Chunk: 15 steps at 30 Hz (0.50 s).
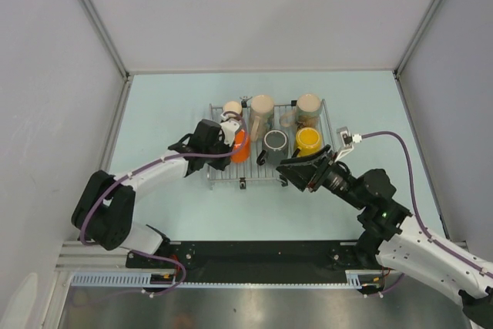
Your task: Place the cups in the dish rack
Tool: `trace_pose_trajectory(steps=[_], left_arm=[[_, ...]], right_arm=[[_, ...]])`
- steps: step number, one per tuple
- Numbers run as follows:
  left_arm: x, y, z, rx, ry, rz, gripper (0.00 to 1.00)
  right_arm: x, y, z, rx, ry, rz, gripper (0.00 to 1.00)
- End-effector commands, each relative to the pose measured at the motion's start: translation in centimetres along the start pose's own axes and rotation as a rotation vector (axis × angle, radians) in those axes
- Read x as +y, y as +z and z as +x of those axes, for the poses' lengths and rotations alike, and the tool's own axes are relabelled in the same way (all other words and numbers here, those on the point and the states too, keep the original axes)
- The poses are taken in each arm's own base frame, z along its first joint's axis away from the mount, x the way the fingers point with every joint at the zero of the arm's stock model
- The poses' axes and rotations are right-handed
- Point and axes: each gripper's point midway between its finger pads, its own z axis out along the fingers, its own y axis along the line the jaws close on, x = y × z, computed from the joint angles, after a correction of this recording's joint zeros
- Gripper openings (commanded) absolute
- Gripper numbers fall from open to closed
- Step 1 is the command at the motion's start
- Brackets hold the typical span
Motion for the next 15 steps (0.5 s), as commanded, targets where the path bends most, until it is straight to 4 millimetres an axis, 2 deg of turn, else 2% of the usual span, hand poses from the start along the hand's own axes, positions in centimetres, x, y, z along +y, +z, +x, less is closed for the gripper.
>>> trace_pose_trajectory(steps=[1, 4, 9, 11, 15], left_arm=[[0.1, 0.2, -3.7, -0.122, 0.002, -0.010, 0.01], [0.7, 0.6, -3.4, -0.109, -0.006, -0.047, 0.01], [0.7, 1.0, -2.8, -0.086, -0.053, -0.051, 0.10], [0.7, 1.1, -2.7, -0.077, -0.057, -0.053, 0.21], [0.3, 1.0, -2.6, -0.076, -0.060, -0.034, 0.33]], right_arm=[[0.8, -0.2, -1.8, -0.032, -0.036, 0.001, 0.53], [0.4, -0.2, -1.7, -0.023, -0.041, 0.018, 0.55], [-0.8, -0.1, -1.8, -0.022, -0.038, 0.057, 0.56], [-1.3, -0.1, -1.9, -0.021, -0.038, 0.068, 0.56], [-1.8, -0.1, -2.1, -0.020, -0.034, 0.082, 0.57]])
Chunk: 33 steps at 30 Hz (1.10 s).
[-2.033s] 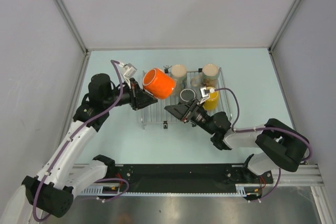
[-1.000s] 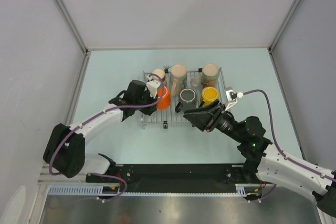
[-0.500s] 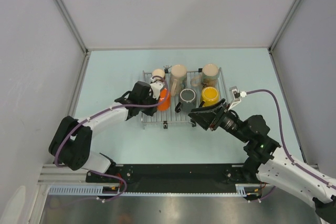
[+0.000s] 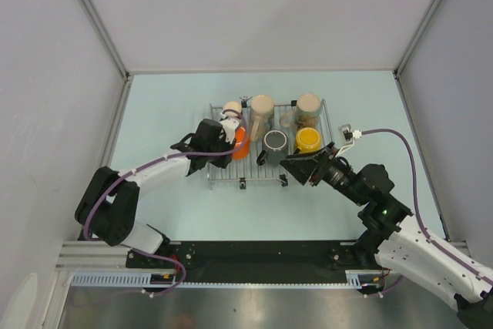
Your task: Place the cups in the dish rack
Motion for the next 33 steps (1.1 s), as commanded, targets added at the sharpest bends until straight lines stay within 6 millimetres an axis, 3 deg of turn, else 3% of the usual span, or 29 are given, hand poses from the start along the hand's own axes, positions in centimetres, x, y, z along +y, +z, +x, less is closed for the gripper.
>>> trace_pose_trajectory(steps=[1, 8, 12, 15, 20, 26, 30, 33], left_arm=[[-0.5, -0.2, -1.9, -0.044, -0.027, 0.012, 0.37], [-0.6, -0.2, -1.9, -0.030, -0.027, 0.020, 0.49], [-1.0, -1.8, -3.6, -0.080, -0.020, 0.043, 0.60], [-1.4, -4.6, -6.4, -0.172, 0.011, 0.060, 0.72], [-0.5, -10.8, -10.9, -0.368, 0.108, -0.009, 0.80], [0.3, -15.6, -11.9, -0.462, 0.190, -0.068, 0.86], [0.7, -17.8, -11.7, -0.528, 0.229, -0.103, 0.91], [0.6, -18.4, -11.2, -0.549, 0.226, -0.102, 0.92]], right_arm=[[1.3, 0.0, -1.8, -0.026, -0.014, -0.034, 0.57], [0.3, 0.2, -2.2, -0.025, -0.004, -0.010, 0.57], [-0.6, 0.5, -1.7, -0.005, -0.007, 0.008, 0.59], [-1.2, 0.8, -1.6, 0.009, -0.016, 0.027, 0.61], [-2.4, 1.1, -2.3, 0.000, -0.059, 0.100, 0.65], [-5.8, 1.1, -2.5, 0.005, -0.116, 0.284, 0.74], [-6.0, 0.7, -2.8, -0.009, -0.145, 0.313, 0.79], [-6.8, 0.1, -3.1, -0.028, -0.164, 0.370, 0.80]])
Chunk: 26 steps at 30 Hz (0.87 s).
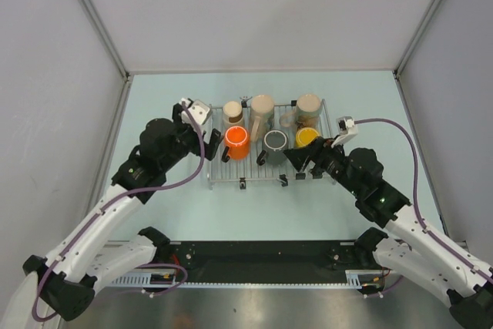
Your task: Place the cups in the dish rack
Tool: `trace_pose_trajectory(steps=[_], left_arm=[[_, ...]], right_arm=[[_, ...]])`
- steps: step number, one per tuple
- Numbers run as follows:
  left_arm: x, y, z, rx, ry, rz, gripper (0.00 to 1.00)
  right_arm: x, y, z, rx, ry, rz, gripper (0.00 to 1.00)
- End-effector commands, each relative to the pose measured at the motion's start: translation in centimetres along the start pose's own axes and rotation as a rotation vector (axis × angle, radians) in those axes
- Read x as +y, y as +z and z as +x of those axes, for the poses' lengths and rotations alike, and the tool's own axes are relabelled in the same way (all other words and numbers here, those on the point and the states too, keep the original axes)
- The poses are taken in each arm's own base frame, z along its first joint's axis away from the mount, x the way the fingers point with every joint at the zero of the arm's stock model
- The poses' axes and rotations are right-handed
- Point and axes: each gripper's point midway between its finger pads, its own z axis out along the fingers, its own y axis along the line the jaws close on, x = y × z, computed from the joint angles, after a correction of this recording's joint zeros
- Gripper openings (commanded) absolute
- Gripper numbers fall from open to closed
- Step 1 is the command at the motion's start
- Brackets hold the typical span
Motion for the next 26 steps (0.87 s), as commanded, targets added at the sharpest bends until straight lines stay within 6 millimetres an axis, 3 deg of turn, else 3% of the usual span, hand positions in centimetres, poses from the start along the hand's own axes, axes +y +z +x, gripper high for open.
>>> trace_pose_trajectory(steps=[1, 5, 10, 12, 13, 15, 26], left_arm=[[0.5, -1.1, 0.4, -0.011, 0.039, -0.025, 0.92], [1.2, -0.9, 1.2, -0.002, 0.031, -0.070, 0.92], [1.7, -0.6, 1.7, 0.006, 0.020, -0.106, 0.92], [1.9, -0.7, 1.7, 0.006, 0.020, -0.118, 0.92], [1.9, -0.7, 1.8, 0.007, 0.017, -0.118, 0.92], [1.7, -0.8, 1.6, 0.004, 0.014, -0.108, 0.92], [1.8, -0.8, 1.5, -0.003, 0.011, -0.115, 0.92]], right_arm=[[0.0, -0.8, -2.3, -0.077, -0.054, 0.052, 0.80], [-0.3, -1.6, -2.8, -0.102, -0.089, 0.095, 0.83], [-2.0, -2.6, -3.7, -0.121, -0.228, 0.326, 0.96], [-3.1, -2.7, -4.1, -0.143, -0.291, 0.471, 0.98], [-2.4, -2.6, -3.7, -0.122, -0.319, 0.479, 0.99], [-2.9, -2.0, -3.1, -0.110, -0.359, 0.550, 1.00], [-2.3, -2.2, -2.9, -0.113, -0.367, 0.514, 1.00]])
